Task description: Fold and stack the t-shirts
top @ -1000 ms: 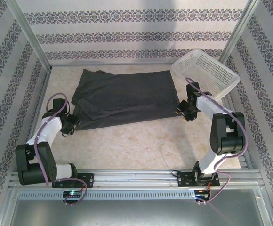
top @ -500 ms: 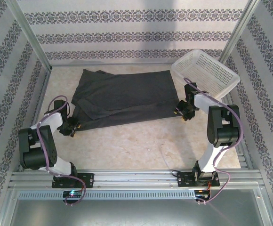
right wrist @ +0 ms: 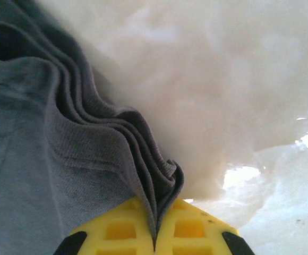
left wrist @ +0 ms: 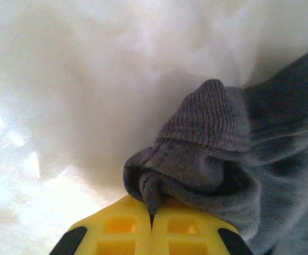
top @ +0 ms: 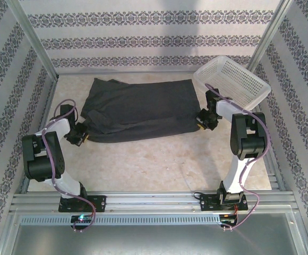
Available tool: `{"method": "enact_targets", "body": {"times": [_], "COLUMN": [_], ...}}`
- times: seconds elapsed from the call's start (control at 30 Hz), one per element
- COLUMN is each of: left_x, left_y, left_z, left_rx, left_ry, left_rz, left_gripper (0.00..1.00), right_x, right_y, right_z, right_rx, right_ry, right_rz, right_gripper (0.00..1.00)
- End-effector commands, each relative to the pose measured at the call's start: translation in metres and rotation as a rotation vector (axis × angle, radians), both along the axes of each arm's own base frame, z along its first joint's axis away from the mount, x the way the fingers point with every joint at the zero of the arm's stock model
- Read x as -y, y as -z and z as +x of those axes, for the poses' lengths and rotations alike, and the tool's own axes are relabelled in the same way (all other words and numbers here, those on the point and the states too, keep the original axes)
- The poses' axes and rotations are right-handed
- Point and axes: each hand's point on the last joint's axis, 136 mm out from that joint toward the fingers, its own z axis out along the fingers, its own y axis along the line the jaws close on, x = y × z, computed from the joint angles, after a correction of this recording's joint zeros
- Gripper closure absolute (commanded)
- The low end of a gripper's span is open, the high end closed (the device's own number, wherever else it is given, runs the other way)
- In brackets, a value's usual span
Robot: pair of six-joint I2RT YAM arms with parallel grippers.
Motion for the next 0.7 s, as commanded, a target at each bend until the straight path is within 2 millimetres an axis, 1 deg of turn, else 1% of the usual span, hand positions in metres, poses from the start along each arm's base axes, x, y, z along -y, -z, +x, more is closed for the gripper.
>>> {"method": "enact_targets", "body": {"times": [0.0, 0.07, 0.13, 0.17, 0.23, 0.33, 0.4, 0.47, 0.6, 0.67], "left_x": [-0.015, -0.02, -0.024, -0.026, -0.029, -0.026, -0.024, -0.018, -0.007, 0.0], "left_y": [-0.05, -0.081, -0.108, -0.119, -0.133, -0.136, -0.132, -0.123, -0.1, -0.08], "left_z": [0.045, 0.065, 0.079, 0.082, 0.079, 0.059, 0.038, 0.012, -0.042, -0.069], "left_rx": [0.164, 0.221, 0.266, 0.278, 0.276, 0.238, 0.205, 0.173, 0.086, 0.027], "left_ry": [0.01, 0.016, 0.017, 0.012, 0.003, -0.016, -0.036, -0.063, -0.117, -0.121], "left_rz": [0.054, 0.07, 0.085, 0.096, 0.109, 0.11, 0.11, 0.1, 0.095, 0.095], "left_gripper": [1.0, 1.0, 1.0, 1.0, 1.0, 1.0, 1.0, 1.0, 1.0, 1.0], "right_x": [-0.002, -0.001, 0.001, 0.002, 0.002, 0.0, -0.001, -0.002, 0.003, 0.007], "right_y": [-0.039, -0.068, -0.091, -0.1, -0.113, -0.118, -0.113, -0.106, -0.077, -0.062], "right_z": [0.04, 0.062, 0.076, 0.08, 0.081, 0.066, 0.051, 0.03, -0.017, -0.04], "right_rx": [0.118, 0.176, 0.212, 0.224, 0.235, 0.228, 0.207, 0.184, 0.096, 0.046], "right_ry": [-0.034, -0.042, -0.039, -0.035, -0.029, -0.016, -0.006, 0.004, 0.011, 0.009], "right_rz": [-0.024, -0.03, -0.034, -0.03, -0.022, -0.001, 0.014, 0.022, 0.006, -0.016], "right_gripper": [1.0, 1.0, 1.0, 1.0, 1.0, 1.0, 1.0, 1.0, 1.0, 1.0]}}
